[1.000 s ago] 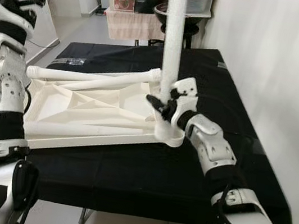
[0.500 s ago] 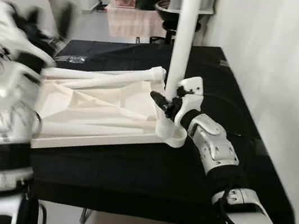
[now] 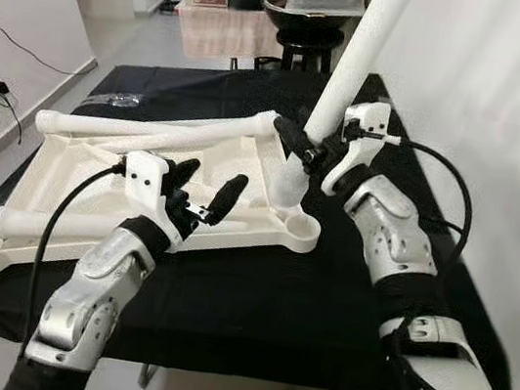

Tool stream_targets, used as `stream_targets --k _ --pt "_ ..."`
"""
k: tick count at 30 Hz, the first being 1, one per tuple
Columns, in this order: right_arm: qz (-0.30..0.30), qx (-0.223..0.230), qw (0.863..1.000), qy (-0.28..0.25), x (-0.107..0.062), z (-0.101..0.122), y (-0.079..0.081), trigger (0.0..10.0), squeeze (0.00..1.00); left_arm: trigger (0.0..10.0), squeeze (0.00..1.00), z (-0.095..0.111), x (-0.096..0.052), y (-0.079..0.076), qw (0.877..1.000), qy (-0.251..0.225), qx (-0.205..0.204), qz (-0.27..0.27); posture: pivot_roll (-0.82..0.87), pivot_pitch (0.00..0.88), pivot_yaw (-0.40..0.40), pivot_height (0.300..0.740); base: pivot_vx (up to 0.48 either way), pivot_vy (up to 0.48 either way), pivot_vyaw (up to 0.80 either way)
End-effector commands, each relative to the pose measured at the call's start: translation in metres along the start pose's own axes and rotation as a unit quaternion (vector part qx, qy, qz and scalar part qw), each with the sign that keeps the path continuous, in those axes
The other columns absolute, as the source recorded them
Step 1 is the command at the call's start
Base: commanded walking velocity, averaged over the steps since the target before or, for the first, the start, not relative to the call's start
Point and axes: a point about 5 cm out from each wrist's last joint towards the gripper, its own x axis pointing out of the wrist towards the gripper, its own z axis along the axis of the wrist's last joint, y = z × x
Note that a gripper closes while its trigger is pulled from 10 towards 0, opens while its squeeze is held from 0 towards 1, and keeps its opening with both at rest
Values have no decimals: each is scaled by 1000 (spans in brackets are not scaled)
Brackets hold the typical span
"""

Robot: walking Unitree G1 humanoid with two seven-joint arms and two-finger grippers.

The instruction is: Building children table

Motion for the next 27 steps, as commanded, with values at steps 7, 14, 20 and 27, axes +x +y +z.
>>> stream_targets --k 7,14,20,27 --pt "140 -13 988 -57 7 27 13 10000 0 10000 0 -5 -20 -25 999 41 4 12 -6 296 116 740 0 0 0" --pt "246 -14 969 -37 1 35 13 10000 0 10000 0 -3 -30 -35 998 65 3 -6 34 357 133 740 0 0 0" --pt "276 -16 961 -25 -2 36 9 10000 0 10000 0 -2 -36 -43 997 78 4 -26 44 373 135 740 0 0 0" --pt "303 -27 953 -20 -6 42 2 10000 0 10000 0 -1 -49 -58 991 113 11 -72 65 396 145 740 0 0 0"
